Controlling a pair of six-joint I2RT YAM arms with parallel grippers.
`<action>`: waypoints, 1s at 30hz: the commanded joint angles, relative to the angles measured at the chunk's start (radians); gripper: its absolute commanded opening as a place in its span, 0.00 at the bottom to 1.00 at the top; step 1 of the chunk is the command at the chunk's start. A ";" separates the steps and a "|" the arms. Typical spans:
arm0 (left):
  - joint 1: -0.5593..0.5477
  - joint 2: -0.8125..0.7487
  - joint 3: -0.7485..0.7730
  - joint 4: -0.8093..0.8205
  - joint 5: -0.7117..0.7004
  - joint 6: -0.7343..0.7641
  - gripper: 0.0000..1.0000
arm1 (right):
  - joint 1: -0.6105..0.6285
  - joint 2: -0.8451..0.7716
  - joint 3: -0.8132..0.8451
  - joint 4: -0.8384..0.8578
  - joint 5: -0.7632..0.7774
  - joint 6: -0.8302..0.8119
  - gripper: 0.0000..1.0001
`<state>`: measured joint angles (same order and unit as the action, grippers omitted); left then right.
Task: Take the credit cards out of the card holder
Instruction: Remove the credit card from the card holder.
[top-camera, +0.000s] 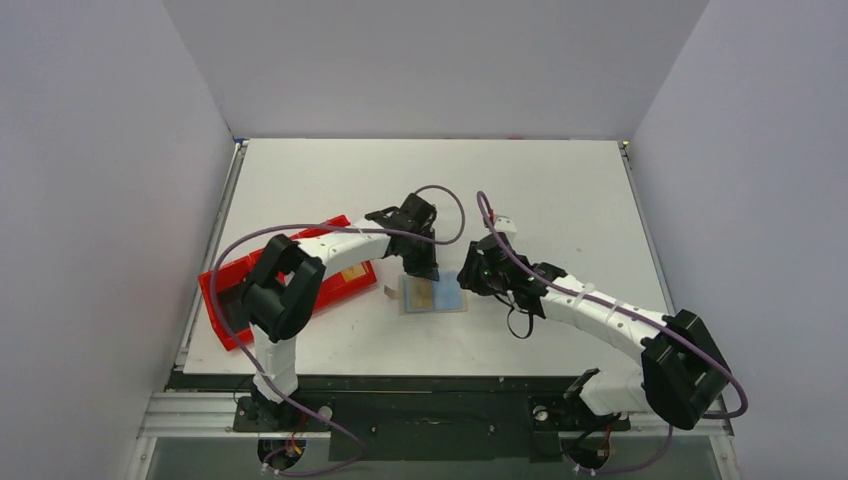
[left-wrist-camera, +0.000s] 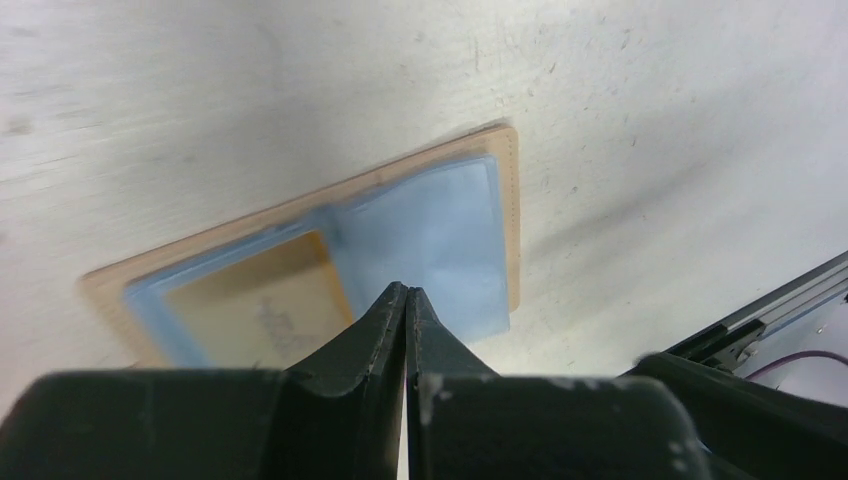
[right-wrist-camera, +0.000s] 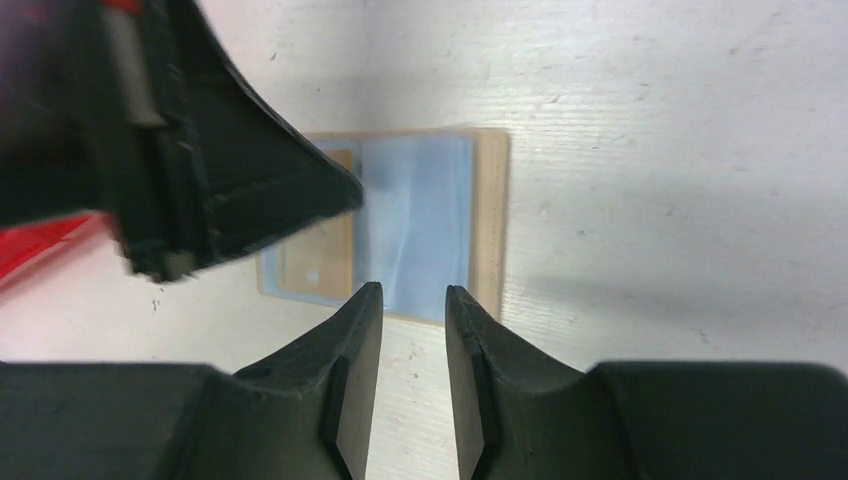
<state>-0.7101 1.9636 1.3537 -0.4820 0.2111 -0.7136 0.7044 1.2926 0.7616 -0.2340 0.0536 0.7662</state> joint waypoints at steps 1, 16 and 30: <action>0.078 -0.177 -0.037 -0.047 -0.088 0.029 0.00 | 0.065 0.060 0.104 -0.005 0.031 -0.027 0.30; 0.310 -0.470 -0.234 -0.108 -0.142 0.095 0.18 | 0.243 0.427 0.419 -0.178 0.124 -0.100 0.55; 0.316 -0.485 -0.261 -0.089 -0.115 0.095 0.20 | 0.283 0.604 0.552 -0.283 0.187 -0.104 0.59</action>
<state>-0.3962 1.5135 1.0866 -0.5880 0.0799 -0.6392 0.9810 1.8713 1.2652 -0.4870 0.1951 0.6724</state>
